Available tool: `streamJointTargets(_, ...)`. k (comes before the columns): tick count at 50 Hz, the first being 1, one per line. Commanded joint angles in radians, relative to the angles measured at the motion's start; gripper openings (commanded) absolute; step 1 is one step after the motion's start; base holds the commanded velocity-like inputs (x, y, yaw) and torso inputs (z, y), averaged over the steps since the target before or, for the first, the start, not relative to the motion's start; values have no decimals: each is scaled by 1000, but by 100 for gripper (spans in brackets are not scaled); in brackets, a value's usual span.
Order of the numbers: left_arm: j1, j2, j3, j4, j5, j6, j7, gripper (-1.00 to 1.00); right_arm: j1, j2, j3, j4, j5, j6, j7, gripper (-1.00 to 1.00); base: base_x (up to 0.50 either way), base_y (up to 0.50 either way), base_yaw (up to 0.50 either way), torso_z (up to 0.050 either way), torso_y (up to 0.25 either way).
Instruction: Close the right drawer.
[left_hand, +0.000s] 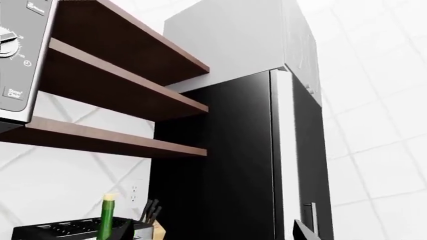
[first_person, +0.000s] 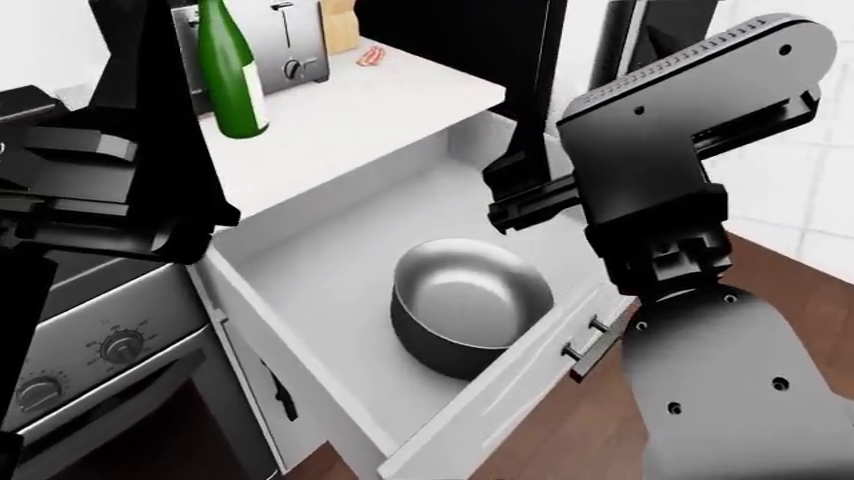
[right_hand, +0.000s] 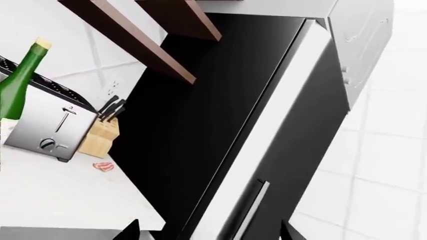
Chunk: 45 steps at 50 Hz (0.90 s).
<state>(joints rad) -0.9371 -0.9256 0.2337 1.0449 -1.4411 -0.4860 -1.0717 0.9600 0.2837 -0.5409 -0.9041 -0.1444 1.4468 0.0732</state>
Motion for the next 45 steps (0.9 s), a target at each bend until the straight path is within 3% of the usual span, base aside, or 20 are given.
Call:
streamJointTargets(1, -2, -32, 43, -1, 20, 50, -3, 100, -8, -5, 16, -2, -1, -11, 1, 100, 0, 0, -500, 0, 0)
streamJointTargets(12, 8, -59, 66, -1, 41, 90, 4, 100, -16, -14, 39, 1, 3, -20, -5, 100, 0, 0, -500, 0, 0)
streamJointTargets(40, -62, -136, 215, -1, 70, 214, -23, 100, -17, -32, 63, 11, 4, -7, -5, 100, -22, -19, 0, 0, 0)
streamJointTargets(45, -78, -150, 230, 0, 68, 229, -33, 100, -22, -37, 78, 10, 4, -16, -5, 100, 310, -353, 0, 0, 0)
